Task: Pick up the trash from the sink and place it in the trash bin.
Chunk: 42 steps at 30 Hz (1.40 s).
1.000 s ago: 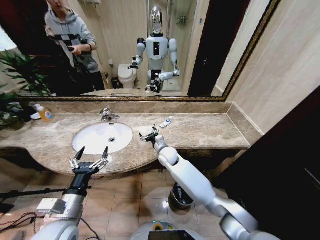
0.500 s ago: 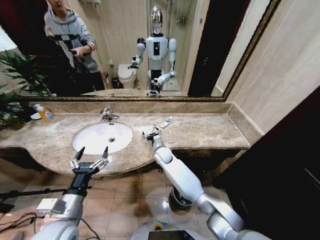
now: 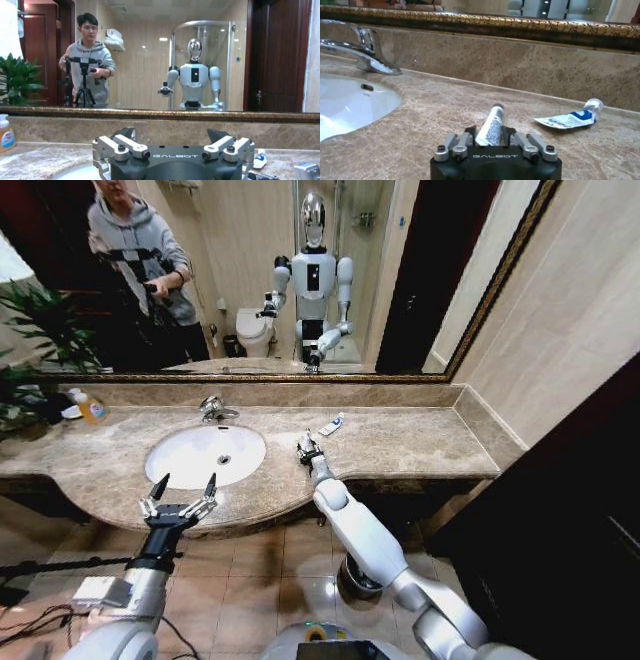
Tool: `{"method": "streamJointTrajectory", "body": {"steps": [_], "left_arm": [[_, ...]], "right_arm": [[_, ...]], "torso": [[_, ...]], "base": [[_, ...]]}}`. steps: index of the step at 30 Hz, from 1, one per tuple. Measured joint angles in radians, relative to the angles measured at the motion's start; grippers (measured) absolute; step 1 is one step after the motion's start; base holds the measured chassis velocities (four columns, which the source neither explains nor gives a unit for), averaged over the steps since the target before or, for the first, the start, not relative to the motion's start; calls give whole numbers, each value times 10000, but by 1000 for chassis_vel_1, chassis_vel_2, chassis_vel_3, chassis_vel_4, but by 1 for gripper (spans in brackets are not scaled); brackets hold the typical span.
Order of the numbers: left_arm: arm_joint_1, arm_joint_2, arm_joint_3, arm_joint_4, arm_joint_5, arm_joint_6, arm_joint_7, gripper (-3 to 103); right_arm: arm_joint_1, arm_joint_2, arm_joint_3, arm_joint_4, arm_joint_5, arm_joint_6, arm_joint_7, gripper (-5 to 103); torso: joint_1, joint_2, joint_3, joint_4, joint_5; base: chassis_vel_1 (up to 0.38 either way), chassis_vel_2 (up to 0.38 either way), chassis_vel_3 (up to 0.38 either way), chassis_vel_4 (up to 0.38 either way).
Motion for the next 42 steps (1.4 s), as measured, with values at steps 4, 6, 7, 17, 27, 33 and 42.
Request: {"method": "streamJointTrajectory", "body": {"steps": [4,6,7,17,27,33,42], "left_arm": [[0,0,0,0,0,0,0,100],[0,0,0,0,0,0,0,100],[0,0,0,0,0,0,0,100],[0,0,0,0,0,0,0,100],[0,0,0,0,0,0,0,100],[-1,0,1,0,0,0,3,100],[0,0,0,0,0,0,0,100]], "right_arm": [[-19,-72,9,104,48,-1,0,17],[-27,-92,45,147,96,-12,0,14],[-30,-114,70,177,145,-22,0,14],[-302,-567,141,756,462,-131,-13,3],[-2015,-2922,364,3910,334,17,-523,3],[-4114,-4107,1661,6318,588,-11,-841,3],[-7036,-4353,2931,7554,114,752,-1040,3]], "torso": [[0,0,0,0,0],[0,0,0,0,0],[0,0,-1,0,0],[0,0,0,0,1],[0,0,0,-1,1],[0,0,-2,-2,1],[-1,0,-2,-2,0]], "base": [[0,0,0,0],[0,0,0,0],[0,0,0,0],[0,0,0,0],[0,0,0,0],[0,0,0,0],[0,0,0,0]]}}
